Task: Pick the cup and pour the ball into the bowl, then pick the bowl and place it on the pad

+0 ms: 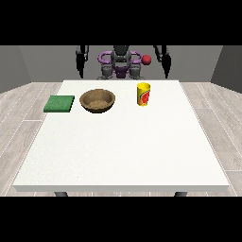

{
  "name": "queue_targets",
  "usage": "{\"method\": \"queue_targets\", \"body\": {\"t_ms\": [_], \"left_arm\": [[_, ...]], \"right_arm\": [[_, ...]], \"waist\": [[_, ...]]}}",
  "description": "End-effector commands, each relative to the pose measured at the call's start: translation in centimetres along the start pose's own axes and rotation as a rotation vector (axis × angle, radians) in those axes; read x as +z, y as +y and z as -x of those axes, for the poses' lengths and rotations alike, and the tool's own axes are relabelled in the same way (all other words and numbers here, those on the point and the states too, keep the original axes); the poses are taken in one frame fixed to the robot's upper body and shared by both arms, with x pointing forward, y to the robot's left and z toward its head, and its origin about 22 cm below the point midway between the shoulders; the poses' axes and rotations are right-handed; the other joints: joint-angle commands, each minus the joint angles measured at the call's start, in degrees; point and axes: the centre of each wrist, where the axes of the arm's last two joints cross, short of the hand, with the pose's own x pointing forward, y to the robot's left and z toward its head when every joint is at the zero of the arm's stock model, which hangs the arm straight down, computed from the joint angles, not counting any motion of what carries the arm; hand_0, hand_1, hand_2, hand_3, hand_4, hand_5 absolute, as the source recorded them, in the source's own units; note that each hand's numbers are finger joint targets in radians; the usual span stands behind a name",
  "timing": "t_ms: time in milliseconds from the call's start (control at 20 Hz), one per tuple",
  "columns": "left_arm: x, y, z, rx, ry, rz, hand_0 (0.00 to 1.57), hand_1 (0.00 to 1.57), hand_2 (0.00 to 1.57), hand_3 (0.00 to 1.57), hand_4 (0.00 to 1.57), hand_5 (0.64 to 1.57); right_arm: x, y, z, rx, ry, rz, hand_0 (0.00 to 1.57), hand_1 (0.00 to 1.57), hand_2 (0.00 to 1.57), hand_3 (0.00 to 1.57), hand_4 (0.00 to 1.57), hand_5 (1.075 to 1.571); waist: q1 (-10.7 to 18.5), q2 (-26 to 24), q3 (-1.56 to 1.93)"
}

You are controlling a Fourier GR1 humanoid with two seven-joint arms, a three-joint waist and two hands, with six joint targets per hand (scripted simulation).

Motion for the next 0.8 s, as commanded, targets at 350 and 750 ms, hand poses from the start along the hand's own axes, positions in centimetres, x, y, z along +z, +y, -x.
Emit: {"method": "queue_targets", "body": {"t_ms": [350, 750], "left_arm": [[-1.6, 0.6, -5.2, 0.193, -0.038, -0.031, 0.00, 0.00, 0.00, 0.00, 0.00, 1.558], [-2.5, 4.4, -6.4, 0.177, -0.190, -0.057, 0.00, 0.00, 0.00, 0.00, 0.00, 1.547]], "right_arm": [[1.1, -7.0, -3.8, -0.036, -0.050, -0.015, 0.00, 0.00, 0.00, 0.00, 0.00, 1.569], [0.8, -10.0, -6.7, -0.066, -0.175, 0.007, 0.00, 0.00, 0.00, 0.00, 0.00, 1.569]], "waist": [[-4.49, -14.63, 2.37], [-3.01, -4.87, 2.32]]}}
